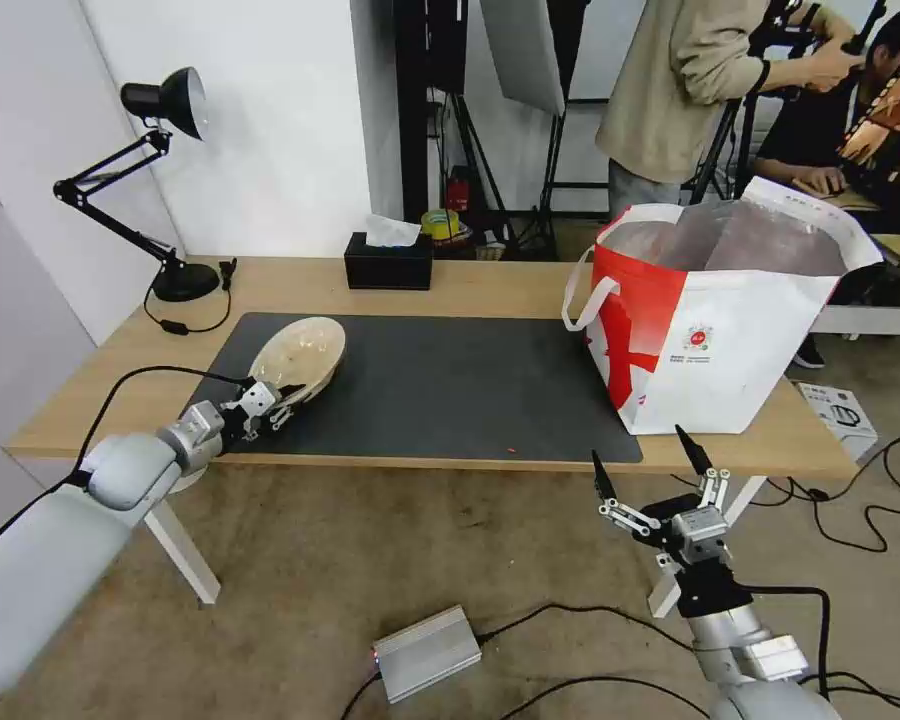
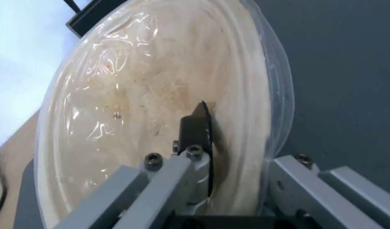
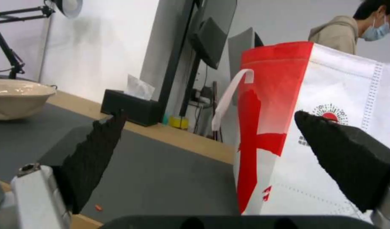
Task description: Pick up the trash from the table and place it into the takeout bag.
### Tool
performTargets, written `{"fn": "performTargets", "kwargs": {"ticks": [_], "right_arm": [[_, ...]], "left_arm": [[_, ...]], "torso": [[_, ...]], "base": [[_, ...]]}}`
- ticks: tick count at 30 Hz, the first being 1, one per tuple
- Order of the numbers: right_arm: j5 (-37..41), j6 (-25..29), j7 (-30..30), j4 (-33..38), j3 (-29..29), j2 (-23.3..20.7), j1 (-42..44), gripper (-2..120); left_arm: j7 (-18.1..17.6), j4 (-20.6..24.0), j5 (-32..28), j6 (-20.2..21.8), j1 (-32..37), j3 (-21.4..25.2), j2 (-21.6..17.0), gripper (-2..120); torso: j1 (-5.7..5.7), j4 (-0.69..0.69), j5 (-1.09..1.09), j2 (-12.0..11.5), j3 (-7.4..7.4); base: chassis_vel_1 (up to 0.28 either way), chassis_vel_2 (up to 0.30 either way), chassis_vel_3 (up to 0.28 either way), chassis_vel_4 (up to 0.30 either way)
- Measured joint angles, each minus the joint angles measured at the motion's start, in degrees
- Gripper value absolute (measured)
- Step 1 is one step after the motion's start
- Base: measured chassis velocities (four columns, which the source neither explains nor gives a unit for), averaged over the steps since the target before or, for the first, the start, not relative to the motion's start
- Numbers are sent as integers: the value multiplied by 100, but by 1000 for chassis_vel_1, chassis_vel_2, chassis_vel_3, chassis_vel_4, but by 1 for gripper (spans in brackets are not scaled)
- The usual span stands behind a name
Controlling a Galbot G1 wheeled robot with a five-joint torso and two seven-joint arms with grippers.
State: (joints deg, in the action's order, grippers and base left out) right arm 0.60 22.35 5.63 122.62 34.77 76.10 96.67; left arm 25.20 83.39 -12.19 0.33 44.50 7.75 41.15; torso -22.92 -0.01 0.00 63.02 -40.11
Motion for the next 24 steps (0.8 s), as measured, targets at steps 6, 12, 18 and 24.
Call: {"fn": "performTargets", "kwargs": {"ticks": [6, 12, 18, 24], "right_arm": [[0, 0, 0, 0, 0, 0, 0, 100], [0, 0, 0, 0, 0, 0, 0, 100], [0, 0, 0, 0, 0, 0, 0, 100], [0, 0, 0, 0, 0, 0, 0, 100]], "left_arm": [[2, 20, -2, -20, 10, 7, -25, 3], [10, 40, -31, -91, 26, 15, -71, 3], [21, 100, -61, -95, 45, 62, -121, 3], [23, 170, -139, -111, 61, 111, -171, 3]], "torso": [[0, -1, -1, 0, 0], [-1, 0, -2, -1, -1], [-1, 1, -1, 0, -1], [-1, 2, -1, -1, -1]], "base": [[0, 0, 0, 0], [0, 0, 0, 0], [0, 0, 0, 0], [0, 0, 0, 0]]}}
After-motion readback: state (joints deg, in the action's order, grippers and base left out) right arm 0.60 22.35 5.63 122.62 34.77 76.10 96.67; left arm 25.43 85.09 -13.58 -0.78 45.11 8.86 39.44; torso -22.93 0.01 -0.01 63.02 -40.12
